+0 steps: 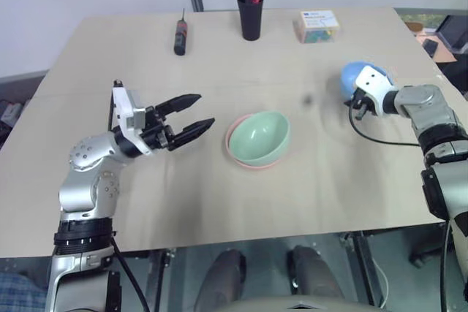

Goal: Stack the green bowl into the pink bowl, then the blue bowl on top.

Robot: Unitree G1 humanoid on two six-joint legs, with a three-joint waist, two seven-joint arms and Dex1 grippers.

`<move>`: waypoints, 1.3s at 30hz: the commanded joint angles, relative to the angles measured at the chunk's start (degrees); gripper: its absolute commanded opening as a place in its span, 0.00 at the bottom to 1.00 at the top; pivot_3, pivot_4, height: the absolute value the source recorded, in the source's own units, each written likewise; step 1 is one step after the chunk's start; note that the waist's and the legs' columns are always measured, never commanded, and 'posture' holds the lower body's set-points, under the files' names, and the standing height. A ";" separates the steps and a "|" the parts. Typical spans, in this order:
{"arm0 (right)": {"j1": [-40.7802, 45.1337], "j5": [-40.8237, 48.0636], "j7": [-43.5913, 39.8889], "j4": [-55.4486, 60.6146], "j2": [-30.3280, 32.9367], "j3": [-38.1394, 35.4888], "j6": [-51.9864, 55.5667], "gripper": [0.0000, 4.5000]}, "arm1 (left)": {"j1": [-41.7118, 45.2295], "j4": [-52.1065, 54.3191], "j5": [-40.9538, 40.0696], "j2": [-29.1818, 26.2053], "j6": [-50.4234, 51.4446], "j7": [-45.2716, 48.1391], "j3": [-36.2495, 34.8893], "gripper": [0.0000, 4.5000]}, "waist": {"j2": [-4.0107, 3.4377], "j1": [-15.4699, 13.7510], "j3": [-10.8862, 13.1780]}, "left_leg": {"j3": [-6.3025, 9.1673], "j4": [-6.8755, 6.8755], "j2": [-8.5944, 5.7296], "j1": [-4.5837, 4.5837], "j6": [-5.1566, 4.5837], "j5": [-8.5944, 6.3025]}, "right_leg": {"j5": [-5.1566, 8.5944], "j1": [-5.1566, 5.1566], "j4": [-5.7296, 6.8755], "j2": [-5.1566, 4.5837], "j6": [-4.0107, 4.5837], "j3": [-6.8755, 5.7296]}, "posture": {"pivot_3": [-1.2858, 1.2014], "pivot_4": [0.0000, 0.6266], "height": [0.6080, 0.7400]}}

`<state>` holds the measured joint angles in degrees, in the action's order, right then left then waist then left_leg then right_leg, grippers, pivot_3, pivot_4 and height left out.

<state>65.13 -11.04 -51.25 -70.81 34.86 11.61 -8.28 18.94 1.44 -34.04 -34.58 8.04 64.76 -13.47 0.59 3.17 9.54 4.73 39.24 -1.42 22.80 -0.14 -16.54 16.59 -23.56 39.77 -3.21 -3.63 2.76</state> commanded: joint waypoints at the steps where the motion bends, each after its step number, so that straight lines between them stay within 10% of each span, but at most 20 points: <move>1: 1.04 0.50 -2.34 1.71 0.73 -1.27 -2.85 0.01 | 0.29 1.58 -1.03 -0.96 -1.20 0.38 -1.68 0.75 | -0.02 0.28 0.01 | -0.01 0.00 0.00 0.01 0.00 0.00 | 0.00 -0.01 0.00 0.00 0.00 0.01 | 0.52 0.24 1.00; 7: 0.09 3.44 -10.81 17.39 0.98 -1.50 -3.15 0.01 | 0.40 0.82 -0.81 -1.27 -1.51 1.71 -1.20 0.75 | -0.05 1.09 0.03 | -0.06 -0.01 0.00 0.01 0.00 0.00 | 0.00 -0.05 0.03 0.00 0.00 0.07 | 0.52 0.24 1.00; 16: -13.37 12.69 -23.92 73.11 3.39 2.33 20.48 0.01 | 1.34 -2.65 -0.12 -1.85 -2.57 4.64 -0.25 0.75 | -0.06 0.01 0.03 | 0.07 0.01 0.02 0.09 0.00 -0.01 | 0.00 -0.09 0.02 -0.05 0.00 -0.05 | 0.52 0.24 1.00; 25: -17.62 14.07 -20.90 91.51 2.70 6.18 34.69 0.01 | 2.41 -5.43 0.58 -2.36 -4.13 8.37 0.70 0.75 | -0.05 -0.96 0.02 | 0.14 0.05 -0.01 0.10 0.00 -0.01 | 0.00 -0.06 0.02 -0.07 0.00 -0.12 | 0.52 0.24 1.00; 36: -18.21 17.01 -16.96 96.09 3.00 4.77 41.96 0.86 | 3.87 -7.82 1.84 -1.90 -5.22 8.99 0.98 0.75 | -0.04 -0.89 0.02 | 0.14 0.05 -0.01 0.09 0.00 -0.01 | 0.00 -0.06 0.02 -0.05 0.00 -0.13 | 0.52 0.24 1.00; 39: -21.33 21.61 -15.42 97.63 2.99 0.56 46.26 0.86 | 3.50 -7.40 1.58 -1.90 -4.40 8.07 0.58 0.75 | -0.04 -0.89 0.02 | 0.16 0.04 -0.01 0.10 -0.01 -0.01 | 0.00 -0.05 0.00 -0.05 0.00 -0.15 | 0.52 0.24 1.00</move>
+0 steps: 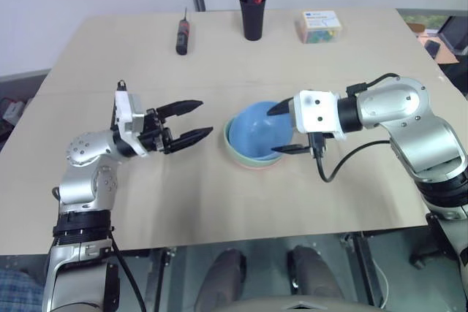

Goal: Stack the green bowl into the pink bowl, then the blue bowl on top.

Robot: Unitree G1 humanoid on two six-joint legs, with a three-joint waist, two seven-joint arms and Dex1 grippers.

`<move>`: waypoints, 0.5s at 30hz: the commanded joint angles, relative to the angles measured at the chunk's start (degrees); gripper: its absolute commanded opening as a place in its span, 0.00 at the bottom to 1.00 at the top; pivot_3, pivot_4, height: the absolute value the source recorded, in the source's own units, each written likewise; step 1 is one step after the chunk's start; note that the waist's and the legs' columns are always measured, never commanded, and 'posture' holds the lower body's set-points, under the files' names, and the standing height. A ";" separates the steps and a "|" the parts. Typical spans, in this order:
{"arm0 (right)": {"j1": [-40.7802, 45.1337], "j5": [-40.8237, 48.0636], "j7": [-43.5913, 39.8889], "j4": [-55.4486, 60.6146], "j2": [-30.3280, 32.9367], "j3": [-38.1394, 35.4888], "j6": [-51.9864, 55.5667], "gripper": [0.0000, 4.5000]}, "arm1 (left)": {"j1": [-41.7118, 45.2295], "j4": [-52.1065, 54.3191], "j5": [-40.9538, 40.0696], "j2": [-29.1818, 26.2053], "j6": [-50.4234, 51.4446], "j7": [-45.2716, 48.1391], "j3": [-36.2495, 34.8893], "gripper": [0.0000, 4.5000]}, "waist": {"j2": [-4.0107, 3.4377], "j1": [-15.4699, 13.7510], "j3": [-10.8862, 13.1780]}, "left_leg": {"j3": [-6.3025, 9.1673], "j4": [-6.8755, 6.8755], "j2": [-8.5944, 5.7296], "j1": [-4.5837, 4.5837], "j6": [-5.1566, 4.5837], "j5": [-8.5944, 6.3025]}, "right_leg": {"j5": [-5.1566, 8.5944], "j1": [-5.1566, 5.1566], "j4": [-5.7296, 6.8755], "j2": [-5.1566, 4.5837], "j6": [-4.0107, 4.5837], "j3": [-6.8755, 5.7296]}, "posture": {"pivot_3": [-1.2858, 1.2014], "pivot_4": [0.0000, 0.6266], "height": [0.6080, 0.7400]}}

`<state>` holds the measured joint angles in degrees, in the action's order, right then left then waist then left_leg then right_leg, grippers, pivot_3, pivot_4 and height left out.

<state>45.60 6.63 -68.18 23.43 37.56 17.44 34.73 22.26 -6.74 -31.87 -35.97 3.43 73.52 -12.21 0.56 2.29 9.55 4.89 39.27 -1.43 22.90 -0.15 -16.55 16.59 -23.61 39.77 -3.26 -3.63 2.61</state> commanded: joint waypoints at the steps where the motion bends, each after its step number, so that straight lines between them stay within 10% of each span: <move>1: -4.18 6.78 2.12 3.82 0.19 -8.50 4.85 0.86 | -0.42 1.31 -0.31 -0.63 0.42 -1.56 -0.99 0.75 | 0.02 -0.07 -0.01 | 0.00 0.00 0.00 0.00 0.00 0.00 | 0.00 0.00 -0.01 0.00 0.00 0.00 | 0.52 0.24 1.00; 15: -34.55 22.16 -0.30 -8.50 2.32 -37.37 -8.30 0.86 | -8.45 4.62 0.25 -0.50 -0.70 -6.37 -3.18 0.75 | 0.05 -0.52 -0.03 | 0.05 -0.05 -0.04 -0.10 -0.20 -0.12 | 0.00 0.18 -0.05 -0.05 0.00 -0.06 | 0.52 0.24 1.00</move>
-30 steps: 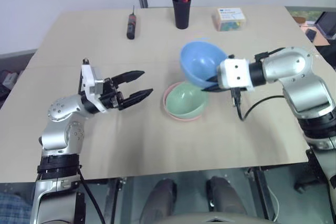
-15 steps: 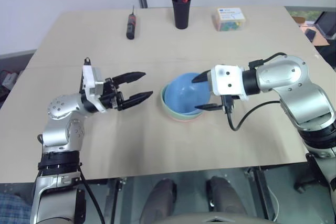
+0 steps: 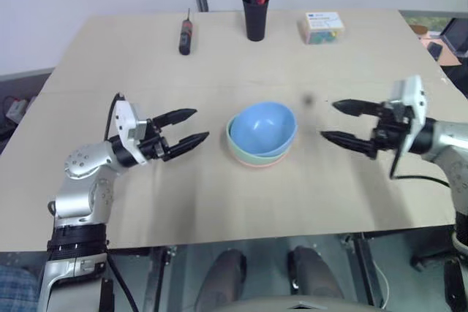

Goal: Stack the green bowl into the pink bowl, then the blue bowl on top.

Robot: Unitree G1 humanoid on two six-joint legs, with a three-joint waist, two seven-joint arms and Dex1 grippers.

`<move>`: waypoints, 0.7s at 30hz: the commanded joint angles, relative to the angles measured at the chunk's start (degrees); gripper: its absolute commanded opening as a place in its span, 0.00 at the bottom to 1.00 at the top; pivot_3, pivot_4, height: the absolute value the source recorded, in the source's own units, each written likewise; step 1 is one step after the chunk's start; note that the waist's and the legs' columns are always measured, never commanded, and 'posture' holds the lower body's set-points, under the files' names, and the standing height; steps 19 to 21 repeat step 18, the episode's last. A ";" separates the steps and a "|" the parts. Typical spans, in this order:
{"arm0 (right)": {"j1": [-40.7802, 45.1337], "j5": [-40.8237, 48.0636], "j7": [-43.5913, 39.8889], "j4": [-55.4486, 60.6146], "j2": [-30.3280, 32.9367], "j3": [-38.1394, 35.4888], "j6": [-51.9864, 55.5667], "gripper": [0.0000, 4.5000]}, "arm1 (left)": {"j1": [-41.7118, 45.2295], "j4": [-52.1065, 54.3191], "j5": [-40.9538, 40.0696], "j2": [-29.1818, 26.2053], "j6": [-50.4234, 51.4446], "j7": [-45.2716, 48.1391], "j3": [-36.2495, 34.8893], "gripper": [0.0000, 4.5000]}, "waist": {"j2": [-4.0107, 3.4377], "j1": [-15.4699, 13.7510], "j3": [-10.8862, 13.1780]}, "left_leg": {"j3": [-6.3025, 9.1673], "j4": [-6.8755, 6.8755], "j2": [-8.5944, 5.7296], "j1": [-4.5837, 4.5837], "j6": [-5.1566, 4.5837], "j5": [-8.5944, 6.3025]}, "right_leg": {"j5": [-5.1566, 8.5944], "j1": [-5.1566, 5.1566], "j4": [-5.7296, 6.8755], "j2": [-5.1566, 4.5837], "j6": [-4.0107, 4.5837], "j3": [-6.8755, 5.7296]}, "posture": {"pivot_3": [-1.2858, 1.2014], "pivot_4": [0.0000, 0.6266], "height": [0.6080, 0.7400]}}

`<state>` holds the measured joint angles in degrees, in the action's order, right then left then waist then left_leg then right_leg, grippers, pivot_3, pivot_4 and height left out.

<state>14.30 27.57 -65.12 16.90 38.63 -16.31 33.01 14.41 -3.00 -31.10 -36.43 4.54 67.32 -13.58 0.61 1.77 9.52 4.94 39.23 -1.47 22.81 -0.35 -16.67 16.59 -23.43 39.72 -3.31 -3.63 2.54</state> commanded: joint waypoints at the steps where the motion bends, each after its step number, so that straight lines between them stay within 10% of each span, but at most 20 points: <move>1: -4.77 0.51 -5.12 -3.98 1.43 -4.18 -11.38 0.86 | -0.95 0.90 -0.53 0.09 -1.98 -0.45 -1.84 0.75 | -0.01 0.05 0.00 | -0.03 0.00 0.00 0.00 0.00 0.00 | 0.00 0.00 0.01 0.00 0.00 0.03 | 0.52 0.24 1.00; 21: -6.33 0.09 -9.37 -16.31 4.97 -2.53 -27.28 0.86 | -4.01 -1.37 0.98 -0.41 -7.03 -1.38 -2.78 0.75 | -0.02 0.39 0.01 | -0.13 -0.05 0.09 -0.86 -0.08 -0.05 | 0.00 0.76 -0.01 0.07 0.00 0.13 | 0.52 0.24 1.00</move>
